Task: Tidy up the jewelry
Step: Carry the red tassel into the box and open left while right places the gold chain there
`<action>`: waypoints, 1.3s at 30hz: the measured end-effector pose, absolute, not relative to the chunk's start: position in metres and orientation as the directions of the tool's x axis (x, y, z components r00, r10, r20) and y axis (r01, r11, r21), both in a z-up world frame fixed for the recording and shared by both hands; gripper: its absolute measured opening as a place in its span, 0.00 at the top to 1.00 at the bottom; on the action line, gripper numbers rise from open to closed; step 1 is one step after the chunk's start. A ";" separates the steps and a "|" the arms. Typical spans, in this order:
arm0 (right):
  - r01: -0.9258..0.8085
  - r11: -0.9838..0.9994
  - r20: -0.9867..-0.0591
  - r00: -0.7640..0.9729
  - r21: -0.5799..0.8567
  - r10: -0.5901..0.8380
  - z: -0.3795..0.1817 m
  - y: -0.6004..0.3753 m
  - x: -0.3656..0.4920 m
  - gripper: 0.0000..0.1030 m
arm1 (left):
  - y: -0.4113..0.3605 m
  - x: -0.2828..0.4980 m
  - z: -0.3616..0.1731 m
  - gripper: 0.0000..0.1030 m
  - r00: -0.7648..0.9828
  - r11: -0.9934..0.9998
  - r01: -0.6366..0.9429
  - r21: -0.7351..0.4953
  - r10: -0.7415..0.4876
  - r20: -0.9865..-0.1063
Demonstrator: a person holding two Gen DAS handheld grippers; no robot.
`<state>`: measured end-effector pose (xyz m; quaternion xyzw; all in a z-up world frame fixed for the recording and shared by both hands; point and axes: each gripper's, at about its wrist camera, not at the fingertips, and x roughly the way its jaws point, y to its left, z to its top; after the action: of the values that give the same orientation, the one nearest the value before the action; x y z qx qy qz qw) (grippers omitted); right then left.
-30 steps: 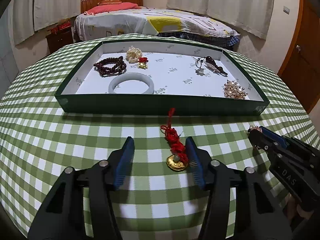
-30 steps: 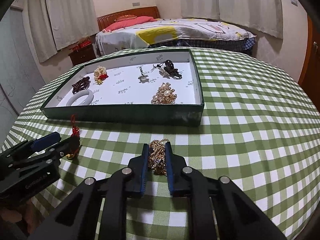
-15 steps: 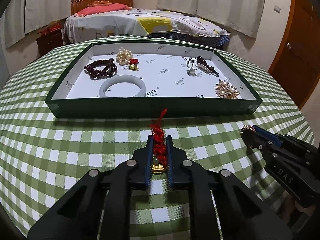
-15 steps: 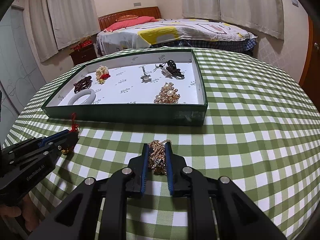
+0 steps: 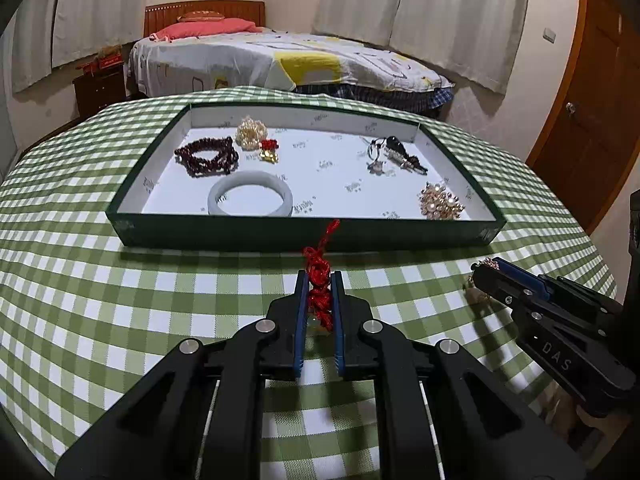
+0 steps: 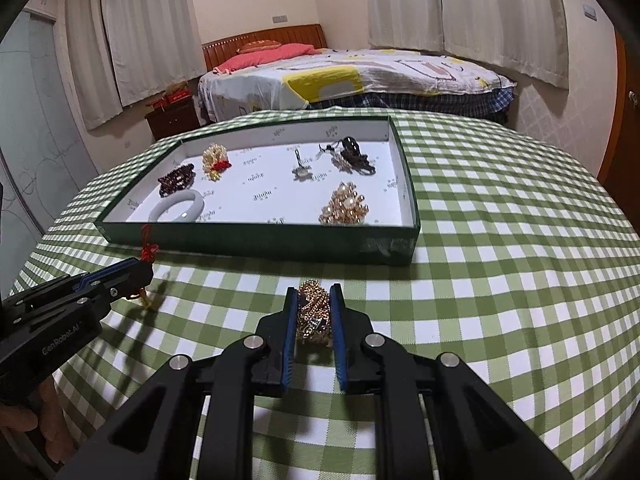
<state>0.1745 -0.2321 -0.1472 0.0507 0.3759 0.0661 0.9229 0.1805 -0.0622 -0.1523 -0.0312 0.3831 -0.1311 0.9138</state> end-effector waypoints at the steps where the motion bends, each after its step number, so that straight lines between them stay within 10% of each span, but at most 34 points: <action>1: -0.086 0.986 -0.682 0.713 0.143 0.161 -0.145 -0.232 0.174 0.84 | -0.062 0.180 -0.150 0.89 0.676 0.964 0.216 -0.158 -0.264 -0.687; 28: -0.168 0.979 -0.514 0.833 0.116 0.204 -0.077 -0.205 0.221 0.84 | -0.070 0.215 -0.078 0.89 0.808 0.956 0.256 -0.140 -0.291 -0.511; 39: -0.163 0.979 -0.590 0.781 0.119 0.202 -0.109 -0.202 0.263 0.84 | -0.085 0.261 -0.113 0.89 0.777 0.965 0.236 -0.118 -0.260 -0.573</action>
<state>0.2634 -0.2021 -0.1092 0.0304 0.3161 0.0968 0.9433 0.2606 -0.0848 -0.1133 -0.0200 0.3069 -0.1317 0.9424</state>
